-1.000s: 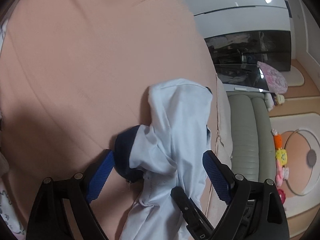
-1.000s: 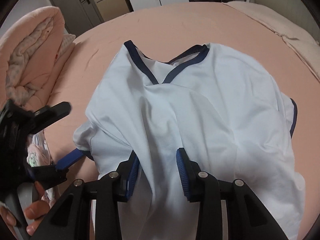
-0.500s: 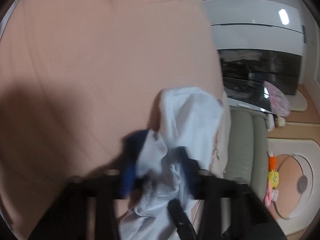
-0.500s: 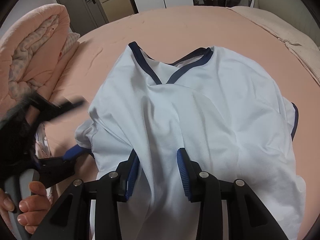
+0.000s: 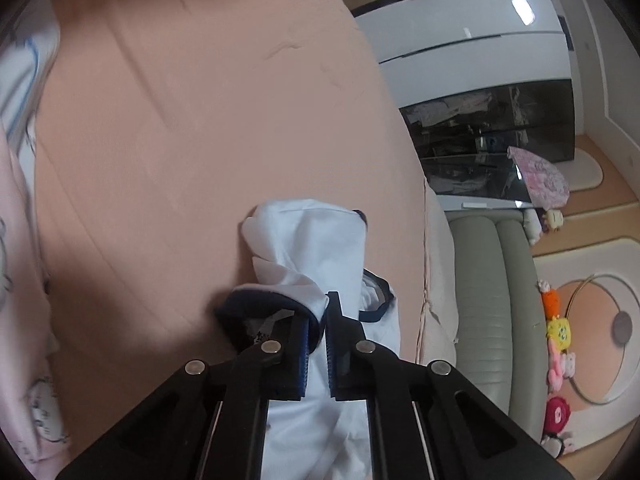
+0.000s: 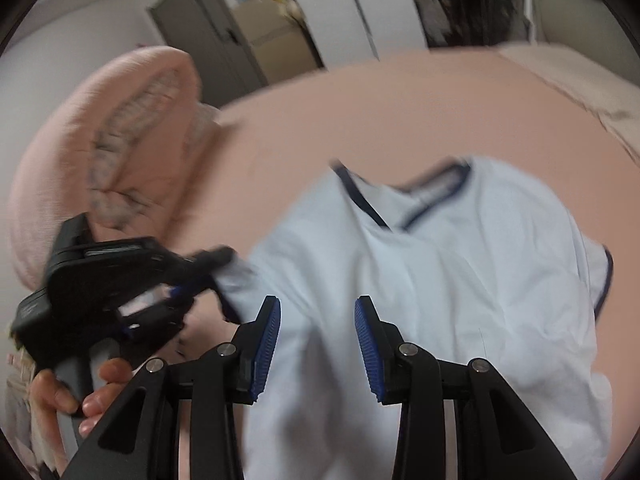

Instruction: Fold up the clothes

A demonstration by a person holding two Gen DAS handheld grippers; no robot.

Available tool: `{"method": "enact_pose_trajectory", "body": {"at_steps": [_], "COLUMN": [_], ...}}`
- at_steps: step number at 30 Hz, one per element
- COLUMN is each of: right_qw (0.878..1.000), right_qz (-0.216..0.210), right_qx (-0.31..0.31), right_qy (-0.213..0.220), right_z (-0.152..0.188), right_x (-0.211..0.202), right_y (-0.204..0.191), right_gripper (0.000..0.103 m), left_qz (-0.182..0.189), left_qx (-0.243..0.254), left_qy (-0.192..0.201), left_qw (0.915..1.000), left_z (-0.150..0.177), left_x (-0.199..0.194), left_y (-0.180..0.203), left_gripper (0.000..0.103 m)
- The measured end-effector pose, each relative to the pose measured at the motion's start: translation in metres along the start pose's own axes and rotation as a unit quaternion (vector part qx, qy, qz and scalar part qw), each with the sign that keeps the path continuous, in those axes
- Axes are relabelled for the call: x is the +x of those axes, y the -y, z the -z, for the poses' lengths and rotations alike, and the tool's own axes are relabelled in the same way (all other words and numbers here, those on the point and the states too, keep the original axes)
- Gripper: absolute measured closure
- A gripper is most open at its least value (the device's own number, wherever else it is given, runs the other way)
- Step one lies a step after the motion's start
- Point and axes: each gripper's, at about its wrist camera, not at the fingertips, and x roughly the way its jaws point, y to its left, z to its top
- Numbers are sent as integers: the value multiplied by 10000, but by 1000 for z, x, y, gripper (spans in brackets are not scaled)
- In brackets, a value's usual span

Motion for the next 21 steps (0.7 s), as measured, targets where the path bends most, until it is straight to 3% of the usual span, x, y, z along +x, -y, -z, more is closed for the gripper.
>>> {"method": "enact_pose_trajectory", "body": {"at_steps": [3,6,8,18,21], "right_qw": [9969,9924,9918,9834,9821], "right_qz": [17,-138,-331,-384,-530], "right_qx": [-733,-1207,-1234,-1653,-1619], "right_qy": [291,183,-16,-647,-801], "right_z": [2,14,16,35,38], "right_x": [-3,3,16,51,61], "right_y": [-31,-49,-57,-84,-90], "right_gripper": [65,65,65,65,65], "left_qz": [97,126,101,135,-73], "left_qx": [91,10,45,194,343], "left_qy": [51,15,52,341,439], "left_qw": [9999,9999,9999,9991,9984], "left_z": [-3,-7,-9,-27,-30], "left_x": [-6,-7,-10,-42,-47], "left_y": [3,-1,-2,2,5], "left_gripper": [98,98,98,98,98]}}
